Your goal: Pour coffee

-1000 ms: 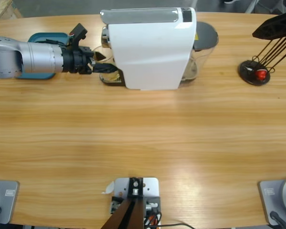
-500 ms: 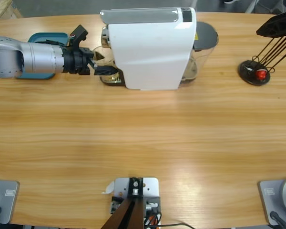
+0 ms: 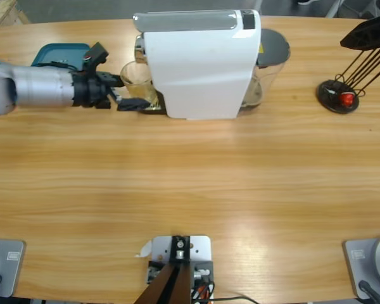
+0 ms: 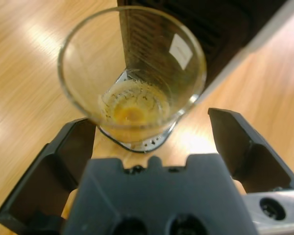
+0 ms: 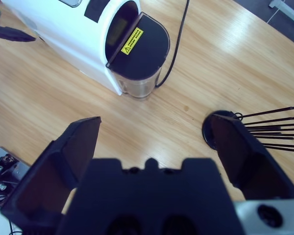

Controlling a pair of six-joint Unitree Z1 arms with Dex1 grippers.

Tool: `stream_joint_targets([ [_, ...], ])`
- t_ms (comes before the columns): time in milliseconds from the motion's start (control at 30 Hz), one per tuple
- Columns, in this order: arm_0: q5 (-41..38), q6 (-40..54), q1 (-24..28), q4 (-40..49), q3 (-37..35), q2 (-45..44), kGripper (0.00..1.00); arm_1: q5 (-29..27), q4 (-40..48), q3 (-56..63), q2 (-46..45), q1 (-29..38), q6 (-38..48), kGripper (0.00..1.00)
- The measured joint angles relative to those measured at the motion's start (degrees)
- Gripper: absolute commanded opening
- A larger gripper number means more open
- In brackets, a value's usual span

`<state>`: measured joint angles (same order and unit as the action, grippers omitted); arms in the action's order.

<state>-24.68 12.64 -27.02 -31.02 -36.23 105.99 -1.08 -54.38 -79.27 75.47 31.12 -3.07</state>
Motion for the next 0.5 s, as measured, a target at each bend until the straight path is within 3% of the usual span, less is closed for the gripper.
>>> stream_joint_targets([
  [133,0.0,0.0,0.1,2.7,3.6,-7.0,0.991,0.9,0.0,0.0,0.0,0.0,0.0,1.000],
  [233,0.2,-0.4,0.0,11.7,4.4,-17.3,0.991,2.4,0.1,0.0,0.0,0.0,0.0,0.989],
  [333,3.0,-1.8,-0.1,27.7,2.0,-30.6,0.991,4.8,0.2,-0.5,0.5,0.0,0.0,0.915],
  [467,9.1,-2.5,-0.1,54.8,-10.8,-43.6,0.991,5.8,0.1,-4.6,3.1,-0.1,-0.6,0.849],
  [500,10.4,-2.5,-0.1,60.0,-13.9,-45.4,0.990,5.8,-0.1,-6.6,4.2,-0.4,-0.9,0.707],
])
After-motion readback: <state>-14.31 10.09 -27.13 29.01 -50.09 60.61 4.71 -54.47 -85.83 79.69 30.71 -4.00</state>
